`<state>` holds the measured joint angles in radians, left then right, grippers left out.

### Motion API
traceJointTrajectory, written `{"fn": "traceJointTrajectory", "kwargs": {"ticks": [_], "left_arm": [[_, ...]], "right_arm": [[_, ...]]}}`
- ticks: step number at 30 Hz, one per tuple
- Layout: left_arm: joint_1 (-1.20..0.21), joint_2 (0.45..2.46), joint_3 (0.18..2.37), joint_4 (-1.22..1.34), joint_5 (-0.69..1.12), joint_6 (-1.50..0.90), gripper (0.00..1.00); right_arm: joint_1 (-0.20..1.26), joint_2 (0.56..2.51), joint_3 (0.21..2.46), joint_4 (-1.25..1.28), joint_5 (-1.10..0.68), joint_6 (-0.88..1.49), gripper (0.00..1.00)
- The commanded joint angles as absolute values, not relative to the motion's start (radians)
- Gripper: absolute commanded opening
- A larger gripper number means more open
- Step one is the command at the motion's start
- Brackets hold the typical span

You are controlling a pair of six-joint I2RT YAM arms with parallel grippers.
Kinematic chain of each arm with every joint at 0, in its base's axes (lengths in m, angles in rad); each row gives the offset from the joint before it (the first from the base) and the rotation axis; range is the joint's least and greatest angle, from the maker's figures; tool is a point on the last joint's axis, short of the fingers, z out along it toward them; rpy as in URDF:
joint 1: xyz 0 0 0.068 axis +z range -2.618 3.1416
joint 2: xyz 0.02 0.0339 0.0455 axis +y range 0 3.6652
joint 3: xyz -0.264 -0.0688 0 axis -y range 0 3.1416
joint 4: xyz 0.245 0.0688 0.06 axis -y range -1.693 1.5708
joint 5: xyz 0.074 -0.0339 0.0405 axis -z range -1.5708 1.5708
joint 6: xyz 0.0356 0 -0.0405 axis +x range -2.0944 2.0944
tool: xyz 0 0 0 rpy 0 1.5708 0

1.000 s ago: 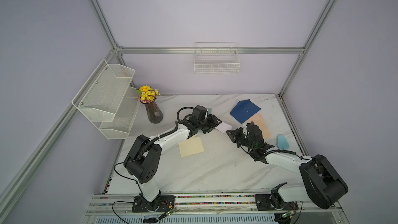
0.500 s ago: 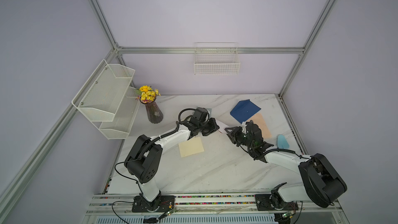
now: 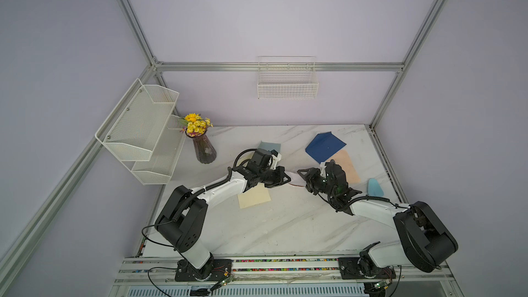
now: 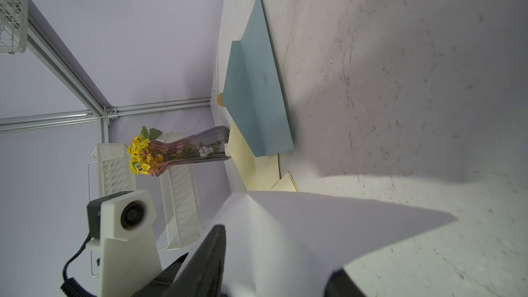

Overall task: Fold the letter paper in half and place it into the envelope
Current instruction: Fold the letter paper at the center of the board.

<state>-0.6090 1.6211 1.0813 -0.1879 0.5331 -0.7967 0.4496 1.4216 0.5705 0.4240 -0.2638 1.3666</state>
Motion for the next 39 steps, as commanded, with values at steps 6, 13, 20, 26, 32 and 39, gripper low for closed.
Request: {"fn": "traceJointTrajectory", "kwargs": {"ticks": [6, 13, 20, 26, 32, 39], "left_arm": [[-0.578, 1.511, 1.045, -0.248, 0.626, -0.577, 0.00], [-0.568, 1.512, 1.020, -0.273, 0.682, -0.496, 0.00], [-0.556, 1.538, 1.032, -0.289, 0.600, -0.544, 0.43], [-0.558, 1.574, 0.993, -0.117, 0.589, -0.791, 0.73], [-0.558, 1.567, 0.919, 0.094, 0.526, -1.022, 0.73], [-0.559, 1.532, 0.879, 0.205, 0.412, -1.175, 0.71]], "right_arm": [[0.441, 1.438, 0.546, 0.476, -0.265, 1.373, 0.41], [0.412, 1.434, 0.550, 0.476, -0.299, 1.358, 0.24], [0.410, 1.449, 0.576, 0.482, -0.323, 1.348, 0.00], [0.411, 1.502, 0.629, 0.522, -0.331, 1.391, 0.00], [0.420, 1.517, 0.653, 0.531, -0.304, 1.405, 0.00], [0.434, 1.515, 0.671, 0.516, -0.278, 1.405, 0.00]]}}
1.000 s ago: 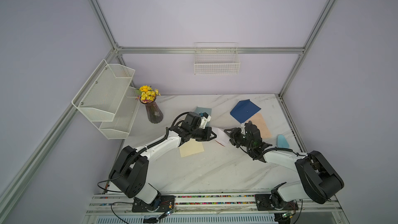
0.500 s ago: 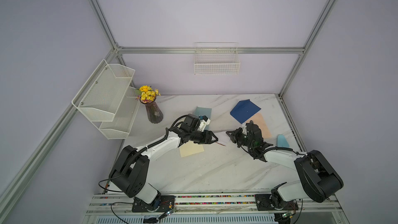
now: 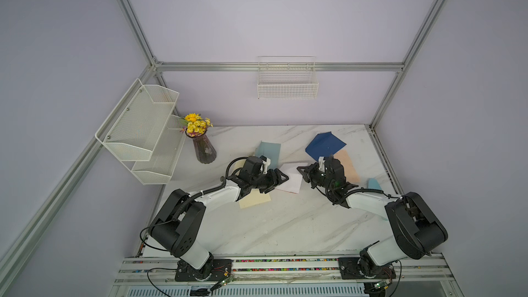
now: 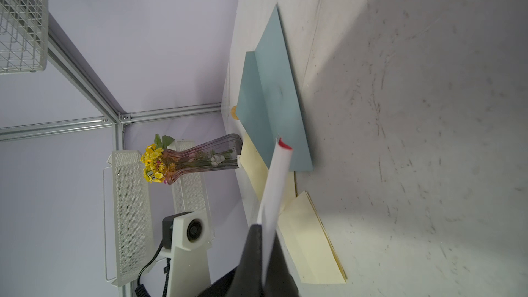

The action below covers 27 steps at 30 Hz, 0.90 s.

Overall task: Fold the letter paper in half and place it into the envelope
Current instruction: Fold the letter paper at the center of the board.

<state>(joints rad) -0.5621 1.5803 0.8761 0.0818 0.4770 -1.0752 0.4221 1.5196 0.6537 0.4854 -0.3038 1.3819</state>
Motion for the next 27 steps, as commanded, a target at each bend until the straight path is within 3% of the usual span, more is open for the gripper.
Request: {"fn": "traceJointTrajectory", "kwargs": {"ticks": [1, 8, 11, 16, 18, 21, 27], "left_arm": [[-0.560, 1.531, 0.879, 0.218, 0.406, -1.189, 0.71], [-0.570, 1.511, 0.880, 0.247, 0.360, -1.247, 0.65], [-0.574, 1.507, 0.897, 0.209, 0.353, -1.230, 0.48], [-0.570, 1.499, 0.906, 0.167, 0.375, -1.172, 0.09], [-0.565, 1.492, 0.913, 0.138, 0.393, -1.128, 0.01], [-0.549, 1.486, 0.913, 0.129, 0.451, -1.058, 0.00], [-0.511, 1.478, 0.918, 0.031, 0.616, -0.847, 0.00]], "right_arm": [[0.437, 1.513, 0.669, 0.522, -0.269, 1.408, 0.00], [0.446, 1.508, 0.674, 0.515, -0.237, 1.411, 0.00], [0.447, 1.500, 0.677, 0.503, -0.227, 1.405, 0.00], [0.448, 1.484, 0.678, 0.484, -0.234, 1.388, 0.00], [0.447, 1.481, 0.678, 0.479, -0.247, 1.381, 0.08], [0.447, 1.474, 0.674, 0.479, -0.267, 1.368, 0.29], [0.443, 1.469, 0.673, 0.464, -0.311, 1.330, 0.35]]}}
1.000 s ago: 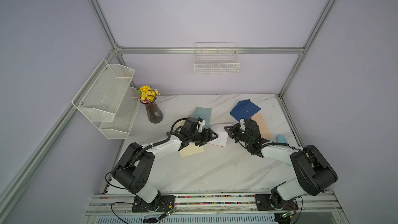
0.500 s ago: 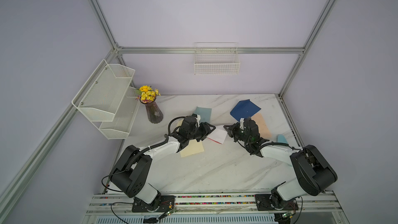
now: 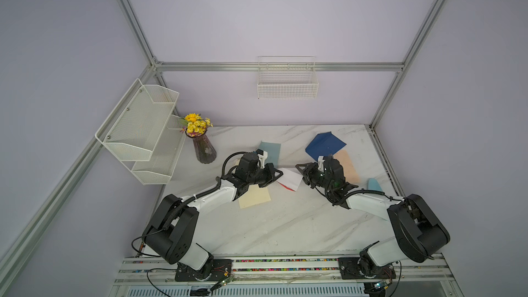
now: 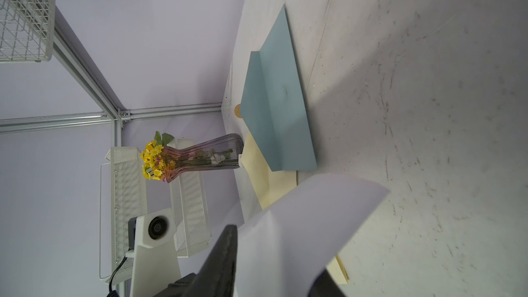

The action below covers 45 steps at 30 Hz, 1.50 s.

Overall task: Fold the letter paper in half and place it into the envelope
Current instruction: Fold the letter paper at the center of the board.

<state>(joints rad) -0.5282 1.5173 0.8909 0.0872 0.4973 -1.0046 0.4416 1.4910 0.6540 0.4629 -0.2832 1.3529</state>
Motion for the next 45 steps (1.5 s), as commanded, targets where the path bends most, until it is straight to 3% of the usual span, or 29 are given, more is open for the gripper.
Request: {"fn": "traceJointTrajectory", "kwargs": {"ticks": [1, 5, 10, 13, 14, 15, 18, 19, 22, 28, 35, 45], "left_arm": [[-0.505, 1.476, 0.927, -0.005, 0.636, -0.800, 0.00], [-0.490, 1.451, 0.939, -0.126, 0.685, -0.606, 0.00], [-0.473, 1.442, 0.953, -0.208, 0.742, -0.465, 0.00], [-0.459, 1.443, 0.957, -0.230, 0.767, -0.425, 0.00], [-0.455, 1.446, 0.956, -0.229, 0.765, -0.431, 0.04], [-0.448, 1.451, 0.951, -0.213, 0.766, -0.461, 0.18], [-0.434, 1.457, 0.926, -0.110, 0.759, -0.611, 0.73], [-0.434, 1.458, 0.921, -0.083, 0.736, -0.673, 0.84], [-0.434, 1.459, 0.897, 0.019, 0.687, -0.867, 1.00], [-0.438, 1.430, 0.823, 0.150, 0.580, -1.191, 1.00], [-0.439, 1.256, 0.856, -0.175, 0.342, -1.244, 1.00], [-0.493, 1.219, 0.878, -0.163, 0.158, -1.428, 1.00]], "right_arm": [[0.443, 1.472, 0.676, 0.457, -0.322, 1.320, 0.35], [0.440, 1.481, 0.688, 0.457, -0.363, 1.296, 0.31], [0.441, 1.513, 0.700, 0.466, -0.427, 1.291, 0.19], [0.441, 1.499, 0.694, 0.456, -0.429, 1.287, 0.05], [0.441, 1.498, 0.695, 0.454, -0.430, 1.286, 0.01], [0.440, 1.497, 0.696, 0.451, -0.431, 1.283, 0.00], [0.442, 1.497, 0.711, 0.438, -0.418, 1.281, 0.00], [0.440, 1.497, 0.718, 0.431, -0.408, 1.278, 0.00], [0.441, 1.504, 0.739, 0.426, -0.373, 1.277, 0.00], [0.441, 1.558, 0.781, 0.453, -0.321, 1.300, 0.00], [0.441, 1.607, 0.824, 0.477, -0.277, 1.322, 0.00], [0.441, 1.664, 0.850, 0.567, -0.186, 1.435, 0.00]]}}
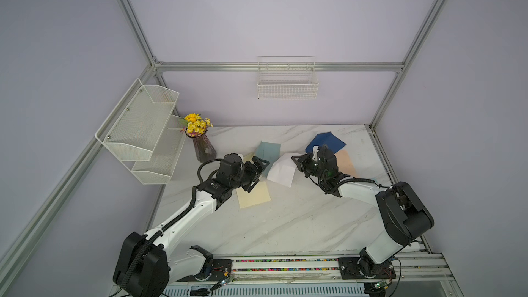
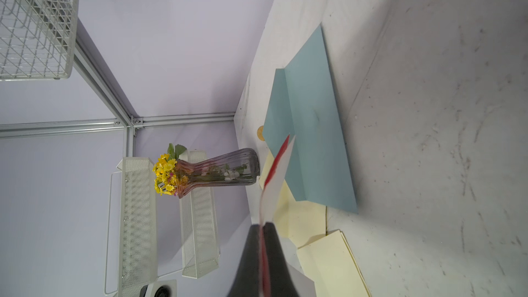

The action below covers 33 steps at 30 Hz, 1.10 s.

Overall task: Fold the letter paper in half and place it into the envelope
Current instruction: Fold the letter paper at the center of the board.

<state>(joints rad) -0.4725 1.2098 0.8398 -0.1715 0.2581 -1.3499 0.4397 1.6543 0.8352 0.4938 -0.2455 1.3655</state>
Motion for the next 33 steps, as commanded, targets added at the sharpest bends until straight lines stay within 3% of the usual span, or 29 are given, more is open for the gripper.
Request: {"fn": "traceJointTrajectory", "kwargs": {"ticks": [1, 22, 33], "left_arm": [[-0.502, 1.227, 0.886, -0.158, 0.140, -1.440, 1.00], [-0.626, 1.477, 0.781, 0.439, -0.067, -1.566, 1.00], [-0.653, 1.559, 0.766, 0.569, -0.091, -1.623, 1.00]], "right_arm": [[0.442, 1.664, 0.852, 0.572, -0.173, 1.449, 0.00], [0.461, 1.660, 0.784, 0.776, -0.044, 1.733, 0.00], [0.476, 1.710, 0.792, 0.828, -0.050, 1.763, 0.00]]}}
